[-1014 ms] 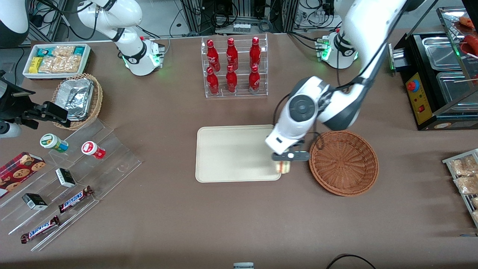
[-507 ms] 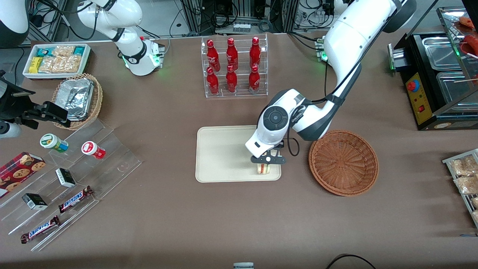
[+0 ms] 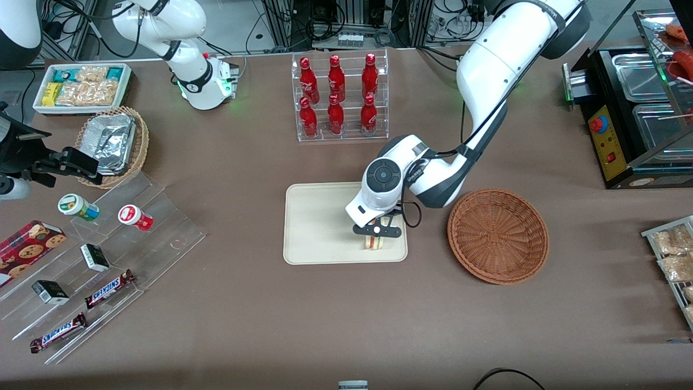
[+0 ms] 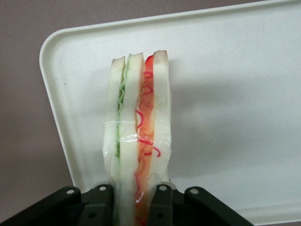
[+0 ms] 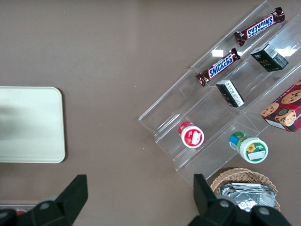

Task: Place sandwich from basket to tray
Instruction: 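Carry the held sandwich over the cream tray with the left gripper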

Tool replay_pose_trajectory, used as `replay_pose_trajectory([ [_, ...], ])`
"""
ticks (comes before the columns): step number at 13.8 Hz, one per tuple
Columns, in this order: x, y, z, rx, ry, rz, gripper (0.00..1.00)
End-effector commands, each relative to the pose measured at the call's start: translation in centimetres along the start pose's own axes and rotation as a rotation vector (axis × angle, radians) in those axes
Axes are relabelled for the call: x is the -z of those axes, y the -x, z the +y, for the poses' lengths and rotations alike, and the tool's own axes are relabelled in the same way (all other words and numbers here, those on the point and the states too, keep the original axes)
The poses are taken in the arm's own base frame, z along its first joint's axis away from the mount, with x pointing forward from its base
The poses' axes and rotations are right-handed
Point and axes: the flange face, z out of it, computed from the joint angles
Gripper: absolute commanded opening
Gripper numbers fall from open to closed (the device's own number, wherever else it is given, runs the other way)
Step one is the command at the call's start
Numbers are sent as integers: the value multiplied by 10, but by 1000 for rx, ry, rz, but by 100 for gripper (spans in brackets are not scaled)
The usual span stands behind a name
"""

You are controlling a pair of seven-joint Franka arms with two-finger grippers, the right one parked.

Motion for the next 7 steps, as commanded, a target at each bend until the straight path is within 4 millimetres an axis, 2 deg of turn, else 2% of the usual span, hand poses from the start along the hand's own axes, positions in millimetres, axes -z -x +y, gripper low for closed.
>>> replay_pose_trajectory([
  [1,-2,-8,4,3,-8,19,0],
  [4,-8,-7,5,3,-10,12,0],
  [5,-11,-3,12,-5,-10,8,0],
  [6,-11,-1,18,1,-9,13,5],
  [7,-14,-2,22,29,-7,10,26],
])
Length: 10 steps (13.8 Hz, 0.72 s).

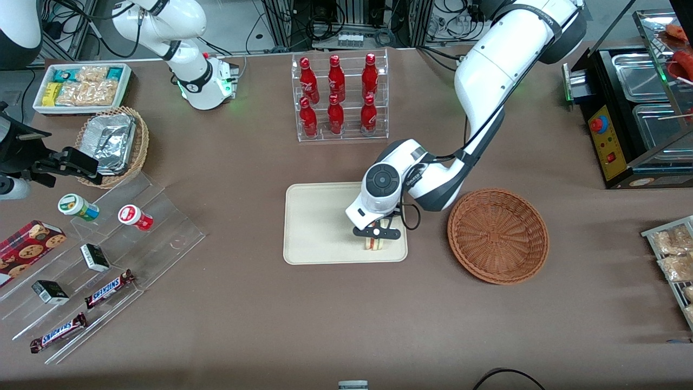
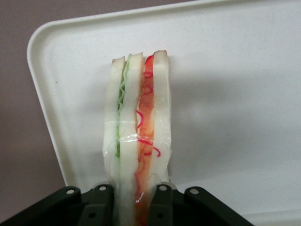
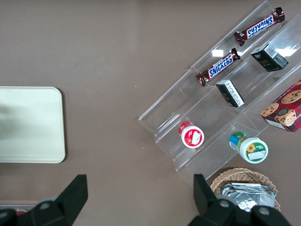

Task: Place sandwich from basket to tray
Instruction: 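Lower the sandwich onto the tray and open the left gripper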

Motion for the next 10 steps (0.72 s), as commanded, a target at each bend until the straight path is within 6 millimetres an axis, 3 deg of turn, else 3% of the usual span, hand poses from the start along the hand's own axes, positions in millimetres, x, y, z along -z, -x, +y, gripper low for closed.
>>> replay_pose_trajectory([
  [1,-1,-5,17,41,0,26,52],
  [5,-2,-4,18,38,0,24,100],
  [10,4,-7,15,49,-1,28,100],
])
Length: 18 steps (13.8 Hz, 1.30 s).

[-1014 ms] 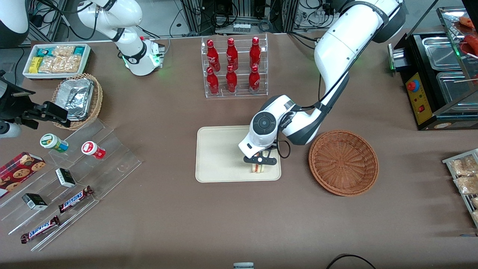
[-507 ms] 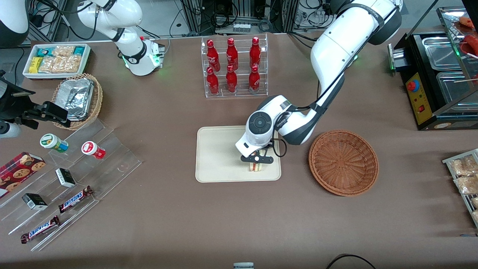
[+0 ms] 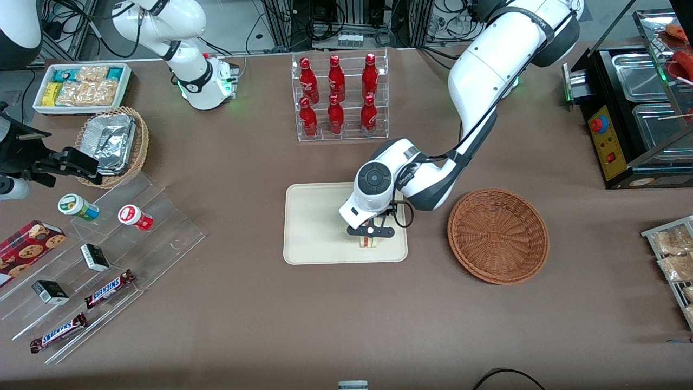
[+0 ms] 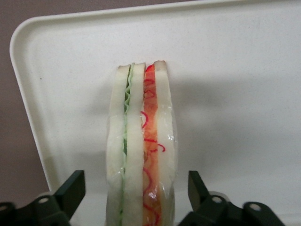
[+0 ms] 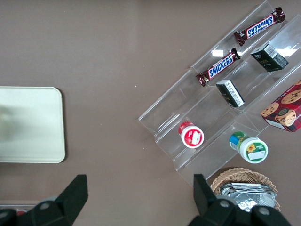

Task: Place sandwich from basket to tray
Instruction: 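Lower the sandwich onto the tray and open the left gripper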

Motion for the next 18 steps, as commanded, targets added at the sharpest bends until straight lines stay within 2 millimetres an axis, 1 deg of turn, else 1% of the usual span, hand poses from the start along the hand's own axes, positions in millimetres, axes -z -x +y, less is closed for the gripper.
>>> replay_pose_trajectory([
  [1,8,-6,2,15,-11,26,100],
  [3,18,-10,-2,21,-6,38,100],
  [4,29,-13,-2,20,-1,55,100],
  [6,49,-20,-10,37,-5,82,100],
  [8,70,-17,-14,42,-20,89,100],
  [9,85,-15,-17,48,-29,92,100],
  [12,128,-24,-47,103,-46,92,100],
  [13,138,-28,-55,123,-38,105,100],
  [14,147,-28,-58,162,-32,114,100],
  [15,162,-28,-63,194,-26,134,100],
  [17,183,-45,-106,254,-31,143,100],
  [18,195,-46,-117,243,-30,154,100],
])
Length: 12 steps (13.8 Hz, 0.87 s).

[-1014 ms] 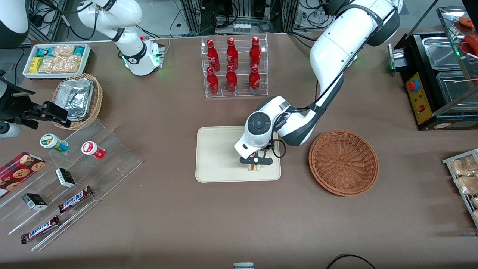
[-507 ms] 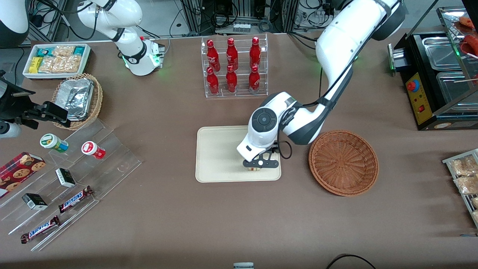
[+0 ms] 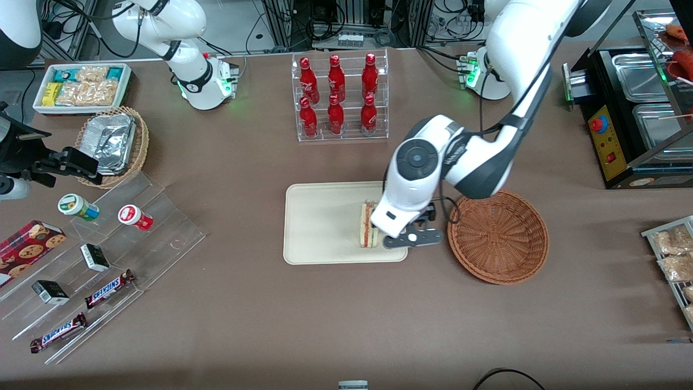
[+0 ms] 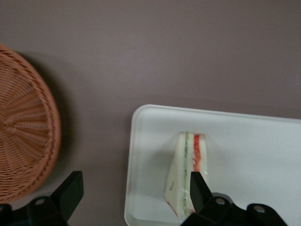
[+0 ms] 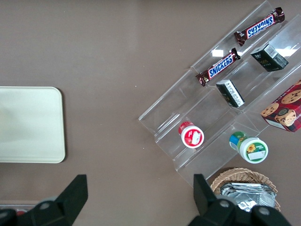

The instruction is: Place sandwich from basket to tray

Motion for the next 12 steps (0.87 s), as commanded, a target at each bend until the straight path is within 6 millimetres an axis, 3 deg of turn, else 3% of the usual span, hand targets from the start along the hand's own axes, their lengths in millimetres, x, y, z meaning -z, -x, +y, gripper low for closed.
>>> replay_pose_trajectory([
  [1,33,-15,-35,-1,-8,14,100],
  [3,43,-26,-72,-43,-60,-28,100],
  [4,58,-27,-85,-100,-76,-34,100],
  [7,78,-50,-150,-99,-76,-79,100],
  [10,98,-58,-189,-39,-76,-82,100],
  [12,110,-58,-214,-91,-90,-111,100],
])
